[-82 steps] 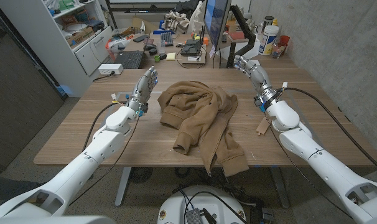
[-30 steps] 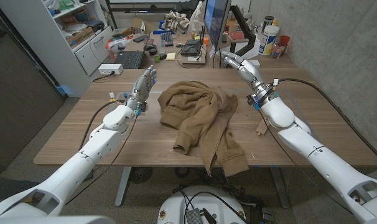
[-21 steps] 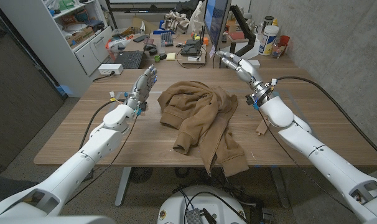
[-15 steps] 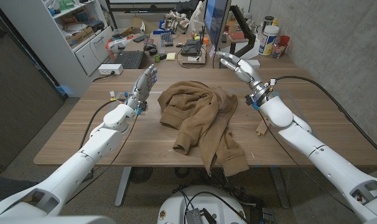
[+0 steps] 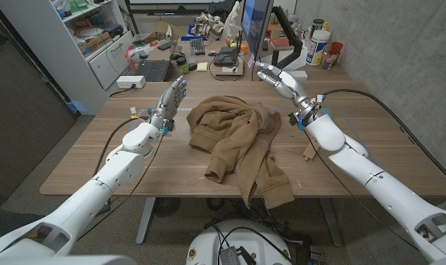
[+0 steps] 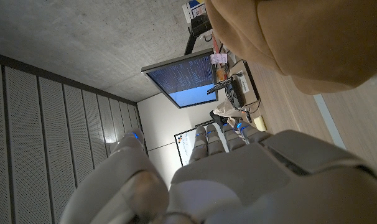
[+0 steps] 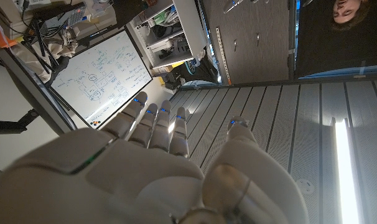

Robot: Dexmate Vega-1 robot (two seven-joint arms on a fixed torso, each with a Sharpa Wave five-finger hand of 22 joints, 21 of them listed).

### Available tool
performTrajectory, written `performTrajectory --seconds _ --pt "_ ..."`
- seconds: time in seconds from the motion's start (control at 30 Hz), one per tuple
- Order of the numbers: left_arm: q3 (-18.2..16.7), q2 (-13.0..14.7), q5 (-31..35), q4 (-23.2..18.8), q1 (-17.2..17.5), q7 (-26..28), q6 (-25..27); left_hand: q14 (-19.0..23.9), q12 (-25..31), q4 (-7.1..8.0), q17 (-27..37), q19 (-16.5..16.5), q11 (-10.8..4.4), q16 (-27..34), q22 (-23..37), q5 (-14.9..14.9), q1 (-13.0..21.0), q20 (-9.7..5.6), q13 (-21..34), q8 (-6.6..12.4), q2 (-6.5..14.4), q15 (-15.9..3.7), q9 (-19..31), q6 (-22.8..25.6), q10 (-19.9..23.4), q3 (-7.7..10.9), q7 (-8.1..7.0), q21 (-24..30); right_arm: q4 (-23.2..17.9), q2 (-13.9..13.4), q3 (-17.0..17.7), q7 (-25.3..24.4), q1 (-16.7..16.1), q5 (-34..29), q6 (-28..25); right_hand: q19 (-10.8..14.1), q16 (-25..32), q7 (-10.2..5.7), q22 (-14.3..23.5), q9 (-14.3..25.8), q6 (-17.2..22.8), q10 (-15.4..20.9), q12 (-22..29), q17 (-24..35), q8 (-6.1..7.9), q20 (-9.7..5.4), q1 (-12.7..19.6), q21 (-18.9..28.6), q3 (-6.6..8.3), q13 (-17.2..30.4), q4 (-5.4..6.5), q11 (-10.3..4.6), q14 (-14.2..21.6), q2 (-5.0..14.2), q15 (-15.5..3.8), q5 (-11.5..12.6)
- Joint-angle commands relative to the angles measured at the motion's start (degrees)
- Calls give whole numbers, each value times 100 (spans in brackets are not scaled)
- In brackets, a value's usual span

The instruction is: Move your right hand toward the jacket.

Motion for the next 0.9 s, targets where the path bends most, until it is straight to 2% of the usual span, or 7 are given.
performTrajectory --seconds 0.03,0.57,0.9 --pt "12 42 10 -72 -23 0 60 -53 11 16 18 -27 5 4 17 -10 10 8 7 24 37 26 23 37 -30 -31 52 -6 -98 -49 -69 -191 51 -502 -132 -22 -6 -9 17 30 11 -19 13 1 -24 2 12 -22 17 8 -50 -28 -3 7 4 24" --pt "32 44 24 -4 -78 -75 39 -64 14 20 18 -37 7 5 18 -17 17 6 8 21 47 20 24 49 -24 -50 52 -3 -248 -95 -155 -529 86 -1150 -335 -32 -8 -21 17 30 -2 -32 9 2 -27 10 12 -31 15 9 -56 -54 -16 10 2 29" --pt "42 57 46 -34 -105 -69 68 -79 10 21 18 -61 6 3 18 -20 23 7 8 20 51 17 24 58 -34 -61 52 -9 -275 -137 -236 -622 125 -1339 -430 -41 -9 -26 17 31 -11 -54 1 1 -29 9 17 -36 16 9 -61 -78 -25 15 -1 33"
